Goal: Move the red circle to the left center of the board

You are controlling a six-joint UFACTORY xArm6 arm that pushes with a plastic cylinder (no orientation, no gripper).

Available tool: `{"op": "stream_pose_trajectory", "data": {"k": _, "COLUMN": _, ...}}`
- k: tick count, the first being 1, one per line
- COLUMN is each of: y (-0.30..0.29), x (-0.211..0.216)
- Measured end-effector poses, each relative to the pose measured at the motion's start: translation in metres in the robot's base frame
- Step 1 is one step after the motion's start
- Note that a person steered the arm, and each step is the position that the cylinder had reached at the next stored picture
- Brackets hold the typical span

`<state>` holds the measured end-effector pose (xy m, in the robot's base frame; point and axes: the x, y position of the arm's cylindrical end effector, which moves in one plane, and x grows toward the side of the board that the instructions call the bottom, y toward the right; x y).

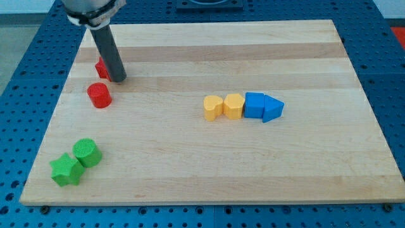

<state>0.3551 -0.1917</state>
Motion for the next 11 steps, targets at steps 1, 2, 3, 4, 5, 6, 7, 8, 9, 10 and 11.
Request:
{"op": "stream_pose_trajectory", "data": {"k": 1, "y": 0.0, "x": -0.001}}
{"op": "stream_pose_trajectory", "data": {"k": 2, "y": 0.014, "x": 0.041}}
{"op": "stream_pose_trajectory", "data": {"k": 3, "y": 0.029, "x": 0.129}}
{"op": "stream_pose_trajectory", "data": {"k": 4, "y": 0.029, "x": 0.143}}
{"op": "stream_pose_trajectory", "data": {"k": 5, "y": -0.011, "x": 0.142}}
{"op": "stream_pose_trajectory", "data": {"k": 6, "y": -0.016, "x": 0.141}}
{"op": "stream_pose_trajectory", "data": {"k": 7, "y": -0.008, "x": 0.106}}
{"op": "stream_pose_trajectory", "data": {"k": 8, "y": -0.001, "x": 0.085}}
{"op": "stream_pose_trajectory", "data": {"k": 9, "y": -0.01, "x": 0.082}}
{"op": "stream_pose_trajectory", "data": {"k": 10, "y": -0.027, "x": 0.086}}
{"op": "stream_pose_trajectory", "data": {"k": 11, "y": -0.028, "x": 0.087}}
